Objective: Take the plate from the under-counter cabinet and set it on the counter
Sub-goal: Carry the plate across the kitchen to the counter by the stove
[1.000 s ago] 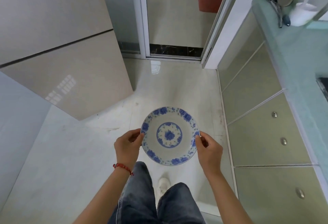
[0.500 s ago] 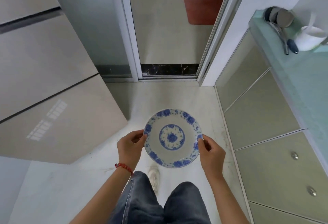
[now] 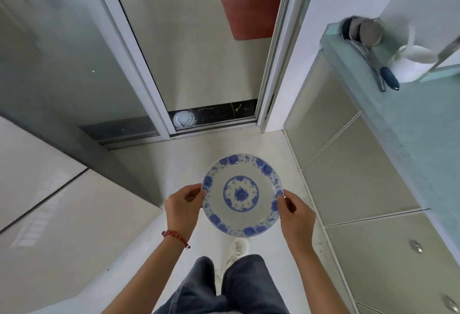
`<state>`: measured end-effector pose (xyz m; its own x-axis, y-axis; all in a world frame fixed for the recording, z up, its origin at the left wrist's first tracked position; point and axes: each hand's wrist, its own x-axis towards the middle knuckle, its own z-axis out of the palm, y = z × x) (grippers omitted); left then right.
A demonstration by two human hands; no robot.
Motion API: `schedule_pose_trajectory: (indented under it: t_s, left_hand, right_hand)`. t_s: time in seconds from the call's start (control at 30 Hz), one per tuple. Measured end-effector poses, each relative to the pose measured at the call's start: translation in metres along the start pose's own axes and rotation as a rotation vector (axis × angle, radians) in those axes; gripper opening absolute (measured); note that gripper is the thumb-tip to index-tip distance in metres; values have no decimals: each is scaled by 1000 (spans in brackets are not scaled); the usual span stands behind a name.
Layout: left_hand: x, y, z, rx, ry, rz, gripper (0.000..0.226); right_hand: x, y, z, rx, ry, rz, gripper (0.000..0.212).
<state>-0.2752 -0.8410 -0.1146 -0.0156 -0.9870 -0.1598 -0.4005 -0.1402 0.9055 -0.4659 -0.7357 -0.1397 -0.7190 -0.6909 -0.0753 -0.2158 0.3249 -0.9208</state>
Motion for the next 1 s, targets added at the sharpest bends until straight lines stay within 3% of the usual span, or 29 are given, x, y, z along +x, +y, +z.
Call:
schedule_pose_trajectory:
  t_s: [0.3, 0.43, 0.6, 0.73, 0.87, 1.0]
  left_hand:
    - [62, 53, 77, 58, -195, 87, 13]
    - [78, 72, 118, 118, -349, 161, 14]
    - [102, 99, 176, 192, -607, 281, 12]
    - [121, 122, 220, 182, -818, 321, 13]
    - [133, 139, 258, 187, -955, 388, 15]
    - [137, 151, 284, 188, -1058, 450, 13]
  right_hand:
    - [61, -4, -27, 93, 180, 194, 29]
    - [72, 2, -45, 112, 337, 259, 39]
    - [80, 9, -59, 117, 579, 372, 32]
    - [86, 4, -64, 115, 797, 417, 49]
    - [92, 2, -62, 149, 953, 518, 36]
    - [98, 5, -62, 156, 1077, 555, 42]
